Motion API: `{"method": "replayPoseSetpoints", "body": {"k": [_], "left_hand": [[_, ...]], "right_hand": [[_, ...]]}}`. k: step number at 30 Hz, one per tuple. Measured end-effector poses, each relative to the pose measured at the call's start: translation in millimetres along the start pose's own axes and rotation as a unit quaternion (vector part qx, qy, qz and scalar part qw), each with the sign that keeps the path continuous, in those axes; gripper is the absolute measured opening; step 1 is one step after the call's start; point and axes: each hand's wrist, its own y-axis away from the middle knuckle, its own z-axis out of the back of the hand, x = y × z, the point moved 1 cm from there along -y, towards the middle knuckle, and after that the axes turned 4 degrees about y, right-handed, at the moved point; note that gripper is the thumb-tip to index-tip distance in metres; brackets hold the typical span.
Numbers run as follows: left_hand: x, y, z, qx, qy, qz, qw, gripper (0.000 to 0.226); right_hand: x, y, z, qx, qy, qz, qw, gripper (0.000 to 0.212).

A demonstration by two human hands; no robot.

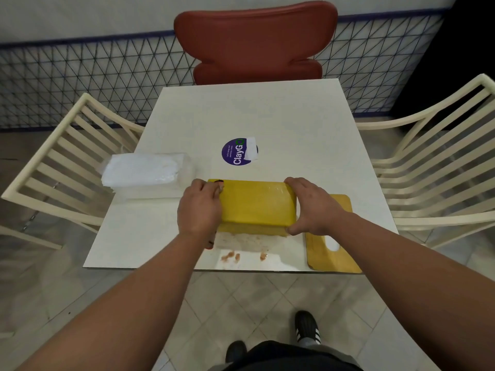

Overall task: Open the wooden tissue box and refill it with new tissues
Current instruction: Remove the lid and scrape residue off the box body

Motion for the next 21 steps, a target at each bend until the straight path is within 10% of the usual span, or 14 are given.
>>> {"method": "replayPoseSetpoints", "body": {"k": [21], "left_hand": [[-75.7, 15.3, -41.9, 0.074, 0.055, -0.102, 0.991, 0.020]], "right_hand": [[-1.2, -1.9, -5.7, -0.012, -0.011, 0.015, 1.000, 0.118]]}}
